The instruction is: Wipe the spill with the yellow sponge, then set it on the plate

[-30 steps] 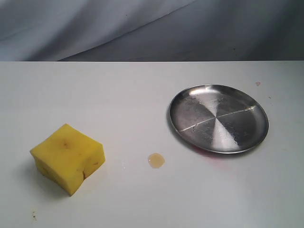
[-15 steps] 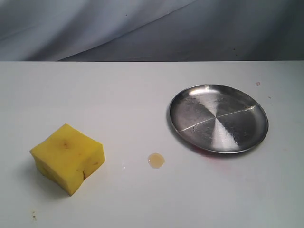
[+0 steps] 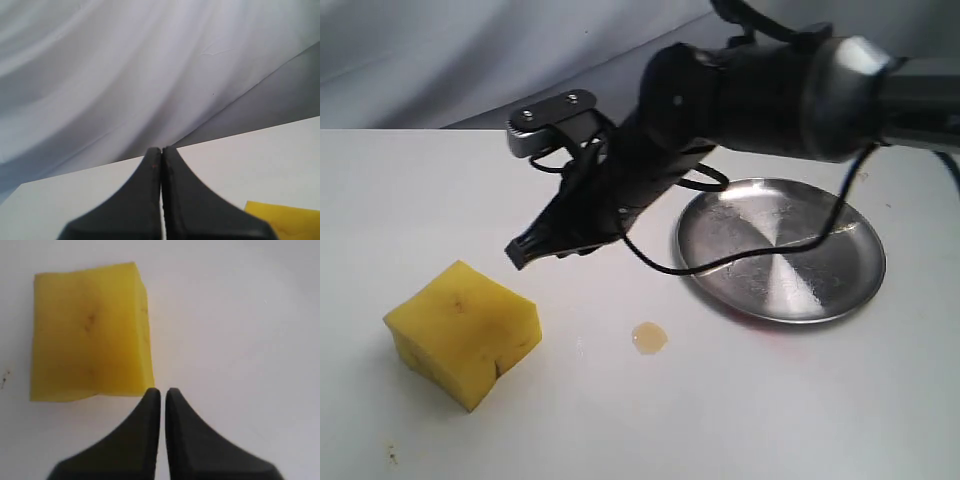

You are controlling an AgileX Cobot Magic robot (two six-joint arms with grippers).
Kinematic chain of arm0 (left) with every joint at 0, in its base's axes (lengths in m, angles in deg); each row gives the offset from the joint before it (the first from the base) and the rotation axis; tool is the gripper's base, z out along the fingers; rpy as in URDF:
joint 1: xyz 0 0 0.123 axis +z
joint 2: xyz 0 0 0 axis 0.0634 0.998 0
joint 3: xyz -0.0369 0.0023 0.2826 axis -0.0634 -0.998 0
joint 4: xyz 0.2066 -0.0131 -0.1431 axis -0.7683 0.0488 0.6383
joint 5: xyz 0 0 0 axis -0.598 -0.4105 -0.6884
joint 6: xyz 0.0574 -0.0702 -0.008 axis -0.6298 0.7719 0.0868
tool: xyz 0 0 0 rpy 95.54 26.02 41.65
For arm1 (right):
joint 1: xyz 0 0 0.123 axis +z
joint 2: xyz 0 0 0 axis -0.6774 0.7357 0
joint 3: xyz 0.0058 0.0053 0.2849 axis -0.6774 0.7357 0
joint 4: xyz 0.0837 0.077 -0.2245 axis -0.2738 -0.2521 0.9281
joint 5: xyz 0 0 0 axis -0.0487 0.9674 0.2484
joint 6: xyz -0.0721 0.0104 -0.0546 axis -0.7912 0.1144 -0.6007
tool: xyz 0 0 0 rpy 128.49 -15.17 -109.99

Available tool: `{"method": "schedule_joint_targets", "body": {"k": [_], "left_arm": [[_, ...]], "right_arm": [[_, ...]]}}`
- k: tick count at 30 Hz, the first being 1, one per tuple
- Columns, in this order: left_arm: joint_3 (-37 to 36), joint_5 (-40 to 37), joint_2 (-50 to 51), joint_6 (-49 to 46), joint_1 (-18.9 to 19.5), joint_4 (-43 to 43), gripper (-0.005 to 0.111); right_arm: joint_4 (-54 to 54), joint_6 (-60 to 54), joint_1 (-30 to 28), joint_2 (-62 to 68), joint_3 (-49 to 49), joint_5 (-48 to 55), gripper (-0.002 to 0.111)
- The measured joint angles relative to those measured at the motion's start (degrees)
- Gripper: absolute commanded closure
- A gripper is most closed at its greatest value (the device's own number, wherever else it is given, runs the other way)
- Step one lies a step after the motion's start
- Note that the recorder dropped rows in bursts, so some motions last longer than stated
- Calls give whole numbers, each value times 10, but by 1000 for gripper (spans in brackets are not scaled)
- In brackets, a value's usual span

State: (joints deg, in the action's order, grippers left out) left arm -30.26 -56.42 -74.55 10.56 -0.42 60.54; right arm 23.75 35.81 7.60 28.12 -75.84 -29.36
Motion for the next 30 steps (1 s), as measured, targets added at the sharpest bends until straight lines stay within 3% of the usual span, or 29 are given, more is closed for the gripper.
{"method": "schedule_joint_targets", "body": {"k": [2, 5, 7, 9, 12, 16, 19, 20, 24, 25, 26, 30], "left_arm": [[0, 0, 0, 0, 0, 0, 107], [0, 0, 0, 0, 0, 0, 107], [0, 0, 0, 0, 0, 0, 107], [0, 0, 0, 0, 0, 0, 107], [0, 0, 0, 0, 0, 0, 107], [0, 0, 0, 0, 0, 0, 107], [0, 0, 0, 0, 0, 0, 107], [0, 0, 0, 0, 0, 0, 107], [0, 0, 0, 0, 0, 0, 107], [0, 0, 0, 0, 0, 0, 107], [0, 0, 0, 0, 0, 0, 107], [0, 0, 0, 0, 0, 0, 107]], "right_arm": [[9, 0, 11, 31, -57, 33, 72], [7, 0, 20, 70, -127, 79, 29], [0, 0, 23, 93, -161, 96, 13], [-5, 0, 27, 115, -181, 104, 6], [-7, 0, 36, 161, -190, 100, 7], [-13, 0, 49, 206, -190, 77, 11], [-29, 3, 50, 223, -192, 69, 28], [-31, 5, 50, 225, -192, 69, 44], [-43, 18, 51, 226, -193, 87, 83], [-43, 23, 51, 226, -193, 92, 103], [-39, 33, 51, 226, -193, 106, 108], [-22, 47, 51, 225, -193, 130, 108]]}}
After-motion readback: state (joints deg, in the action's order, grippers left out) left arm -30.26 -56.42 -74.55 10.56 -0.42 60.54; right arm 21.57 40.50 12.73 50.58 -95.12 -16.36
